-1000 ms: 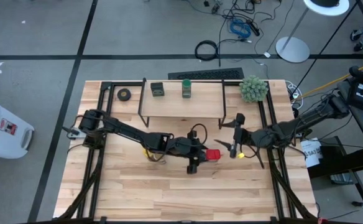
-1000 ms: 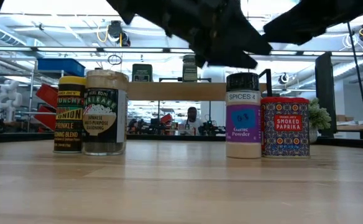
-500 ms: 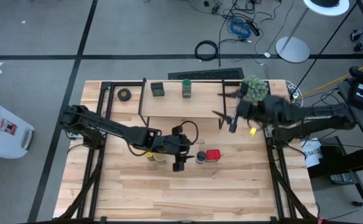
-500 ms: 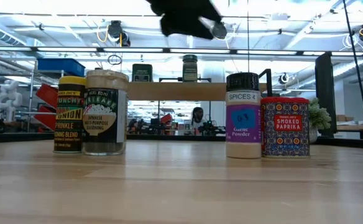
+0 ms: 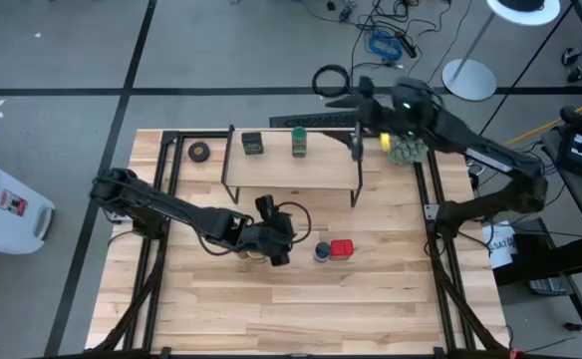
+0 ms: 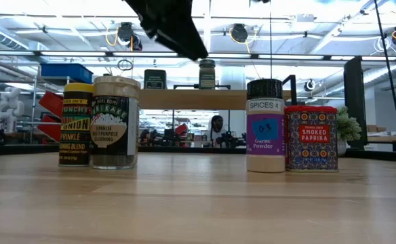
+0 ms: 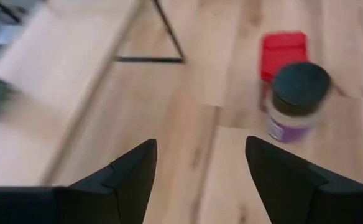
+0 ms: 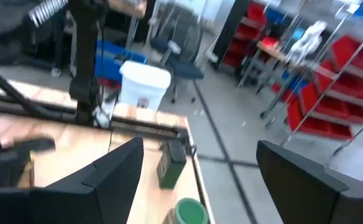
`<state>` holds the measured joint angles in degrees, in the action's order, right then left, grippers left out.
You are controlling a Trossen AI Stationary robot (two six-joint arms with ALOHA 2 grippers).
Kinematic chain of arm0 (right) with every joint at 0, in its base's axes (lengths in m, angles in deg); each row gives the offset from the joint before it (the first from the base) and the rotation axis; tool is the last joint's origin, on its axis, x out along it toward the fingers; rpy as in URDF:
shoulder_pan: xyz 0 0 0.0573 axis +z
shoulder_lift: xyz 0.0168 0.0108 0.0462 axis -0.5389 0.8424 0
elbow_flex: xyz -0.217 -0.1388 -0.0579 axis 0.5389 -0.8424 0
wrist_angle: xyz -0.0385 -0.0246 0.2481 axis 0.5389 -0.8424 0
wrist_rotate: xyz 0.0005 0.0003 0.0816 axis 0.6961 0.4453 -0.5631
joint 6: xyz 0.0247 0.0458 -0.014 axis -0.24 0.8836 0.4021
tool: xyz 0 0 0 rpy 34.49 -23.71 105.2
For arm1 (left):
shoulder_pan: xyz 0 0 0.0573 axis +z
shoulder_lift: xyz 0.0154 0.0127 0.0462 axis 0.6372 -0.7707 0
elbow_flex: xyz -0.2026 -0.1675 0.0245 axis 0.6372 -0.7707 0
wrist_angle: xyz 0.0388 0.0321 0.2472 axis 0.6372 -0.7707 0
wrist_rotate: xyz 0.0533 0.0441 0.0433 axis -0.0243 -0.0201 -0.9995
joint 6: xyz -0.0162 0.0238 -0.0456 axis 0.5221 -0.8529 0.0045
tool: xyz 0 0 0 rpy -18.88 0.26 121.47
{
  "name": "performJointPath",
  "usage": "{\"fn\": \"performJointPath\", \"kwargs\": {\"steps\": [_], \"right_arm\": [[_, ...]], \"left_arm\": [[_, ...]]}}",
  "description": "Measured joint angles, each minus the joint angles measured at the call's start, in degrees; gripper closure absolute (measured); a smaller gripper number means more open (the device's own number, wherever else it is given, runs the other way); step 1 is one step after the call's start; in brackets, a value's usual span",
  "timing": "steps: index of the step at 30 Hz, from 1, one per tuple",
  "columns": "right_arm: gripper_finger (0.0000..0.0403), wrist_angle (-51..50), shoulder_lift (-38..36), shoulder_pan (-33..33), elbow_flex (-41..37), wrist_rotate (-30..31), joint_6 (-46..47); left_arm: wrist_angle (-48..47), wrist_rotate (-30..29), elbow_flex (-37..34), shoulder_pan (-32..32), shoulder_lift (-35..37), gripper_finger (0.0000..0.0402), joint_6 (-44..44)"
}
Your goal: Shelf spices
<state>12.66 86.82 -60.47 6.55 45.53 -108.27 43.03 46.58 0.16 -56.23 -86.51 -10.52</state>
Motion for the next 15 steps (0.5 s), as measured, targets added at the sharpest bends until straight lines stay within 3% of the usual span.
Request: {"fn": "performJointPath", "kwargs": {"steps": [3,6,9,15], "right_arm": [[0.0101,-1.2,4.1,-2.4,1.2,-1.0,-1.1],[0.0101,-1.3,7.2,-5.4,1.3,-5.9,-0.9],[0.01,-1.3,9.8,-8.2,1.4,-10.8,0.3],[0.0092,-0.5,14.1,-11.5,1.4,-14.0,1.3]], "left_arm": [[-1.4,-3.9,-0.5,-0.1,4.0,0.0146,-0.2],[0.0,-4.5,-4.0,0.0,9.9,0.0146,-1.3],[2.5,-4.7,-9.1,-0.1,16.3,0.0146,-1.4],[13.8,-4.8,-22.1,-1.1,27.8,0.0146,-1.5]]}}
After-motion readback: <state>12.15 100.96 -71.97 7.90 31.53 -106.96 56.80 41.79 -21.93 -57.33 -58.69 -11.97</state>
